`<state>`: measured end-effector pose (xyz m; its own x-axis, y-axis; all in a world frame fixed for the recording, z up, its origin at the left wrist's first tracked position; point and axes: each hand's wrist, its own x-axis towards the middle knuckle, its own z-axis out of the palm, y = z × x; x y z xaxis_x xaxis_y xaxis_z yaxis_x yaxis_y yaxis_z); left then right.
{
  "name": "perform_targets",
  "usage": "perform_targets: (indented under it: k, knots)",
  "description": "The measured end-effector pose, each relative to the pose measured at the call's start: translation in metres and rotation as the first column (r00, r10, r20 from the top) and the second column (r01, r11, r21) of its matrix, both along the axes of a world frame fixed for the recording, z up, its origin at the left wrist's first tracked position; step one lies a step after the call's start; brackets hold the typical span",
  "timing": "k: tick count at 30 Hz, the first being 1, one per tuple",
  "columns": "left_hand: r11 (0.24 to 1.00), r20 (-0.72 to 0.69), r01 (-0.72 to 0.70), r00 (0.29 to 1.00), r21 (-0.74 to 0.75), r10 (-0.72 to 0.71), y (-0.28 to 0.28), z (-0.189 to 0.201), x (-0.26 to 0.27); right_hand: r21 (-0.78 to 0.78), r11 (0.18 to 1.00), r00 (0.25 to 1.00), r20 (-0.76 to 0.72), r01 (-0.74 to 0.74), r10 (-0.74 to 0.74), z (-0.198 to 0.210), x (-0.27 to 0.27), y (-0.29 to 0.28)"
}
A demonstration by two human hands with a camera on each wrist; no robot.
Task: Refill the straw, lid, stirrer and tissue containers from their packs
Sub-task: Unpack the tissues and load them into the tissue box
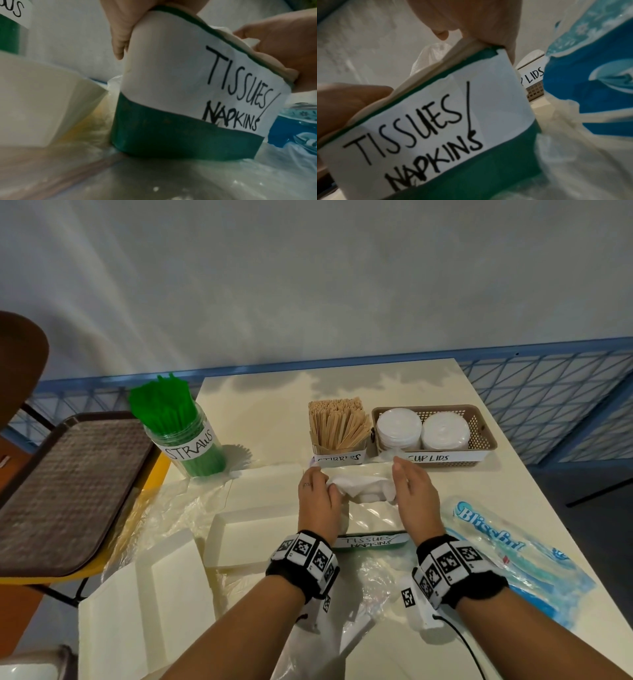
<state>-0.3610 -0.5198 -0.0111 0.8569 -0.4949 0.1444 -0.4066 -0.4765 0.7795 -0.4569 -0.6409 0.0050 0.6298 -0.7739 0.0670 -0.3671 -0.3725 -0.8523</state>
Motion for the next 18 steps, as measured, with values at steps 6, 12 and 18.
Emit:
perform_targets:
  k: [6,12,18]
  knots:
    - [1.000,-0.016,-0.007,1.000,-0.023,0.007,0.001,0.000,0.000,-0.011,1.000,0.999,-0.032,0.002,-0.003,-0.003,0.003,0.000]
    - [0.999,-0.033,0.024,0.999,0.039,-0.023,0.005,-0.005,-0.004,-0.134,0.986,0.979,-0.189,-0.098,0.072,-0.013,-0.004,-0.001]
    - [0.971,0.014,0.170,0.985,0.168,-0.174,0.013,-0.012,-0.001,-0.206,0.954,0.925,-0.355,-0.220,0.137,-0.026,-0.009,0.001]
